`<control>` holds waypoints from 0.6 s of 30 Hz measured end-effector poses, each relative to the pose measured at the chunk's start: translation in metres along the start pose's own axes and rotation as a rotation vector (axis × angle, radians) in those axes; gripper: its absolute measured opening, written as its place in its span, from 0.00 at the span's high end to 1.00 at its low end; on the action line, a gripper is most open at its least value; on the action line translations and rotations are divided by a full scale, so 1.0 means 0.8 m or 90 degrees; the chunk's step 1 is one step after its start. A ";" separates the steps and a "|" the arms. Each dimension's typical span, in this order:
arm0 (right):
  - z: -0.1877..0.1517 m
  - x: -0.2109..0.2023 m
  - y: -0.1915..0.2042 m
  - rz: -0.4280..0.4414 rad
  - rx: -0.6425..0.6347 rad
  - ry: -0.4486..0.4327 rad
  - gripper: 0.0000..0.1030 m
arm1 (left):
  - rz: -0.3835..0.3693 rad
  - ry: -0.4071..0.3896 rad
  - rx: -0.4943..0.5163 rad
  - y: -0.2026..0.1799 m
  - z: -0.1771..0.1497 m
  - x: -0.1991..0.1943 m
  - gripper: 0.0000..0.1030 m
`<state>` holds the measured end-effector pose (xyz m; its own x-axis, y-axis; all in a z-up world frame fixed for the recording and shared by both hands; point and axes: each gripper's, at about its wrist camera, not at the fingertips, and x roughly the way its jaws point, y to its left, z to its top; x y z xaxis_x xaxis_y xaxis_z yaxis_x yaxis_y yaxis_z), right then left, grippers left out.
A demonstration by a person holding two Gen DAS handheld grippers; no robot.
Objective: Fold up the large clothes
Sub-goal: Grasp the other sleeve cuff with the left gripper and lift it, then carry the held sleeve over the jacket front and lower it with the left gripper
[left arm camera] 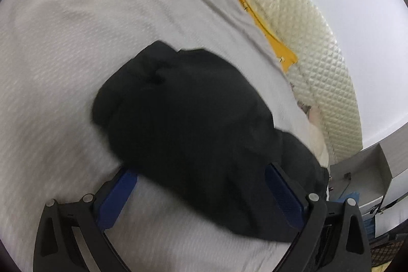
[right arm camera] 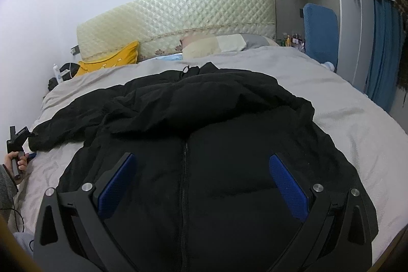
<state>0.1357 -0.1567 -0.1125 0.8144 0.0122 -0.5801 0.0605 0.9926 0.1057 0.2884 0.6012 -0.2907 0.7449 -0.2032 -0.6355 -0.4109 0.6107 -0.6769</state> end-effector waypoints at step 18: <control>0.004 -0.022 0.002 0.021 -0.040 -0.028 0.00 | 0.060 -0.074 0.079 -0.092 0.029 -0.026 0.88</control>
<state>0.1237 -0.1561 -0.0995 0.8399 0.0416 -0.5411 -0.0029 0.9974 0.0723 0.3158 0.5782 -0.2191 0.7645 -0.0552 -0.6423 -0.4192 0.7142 -0.5605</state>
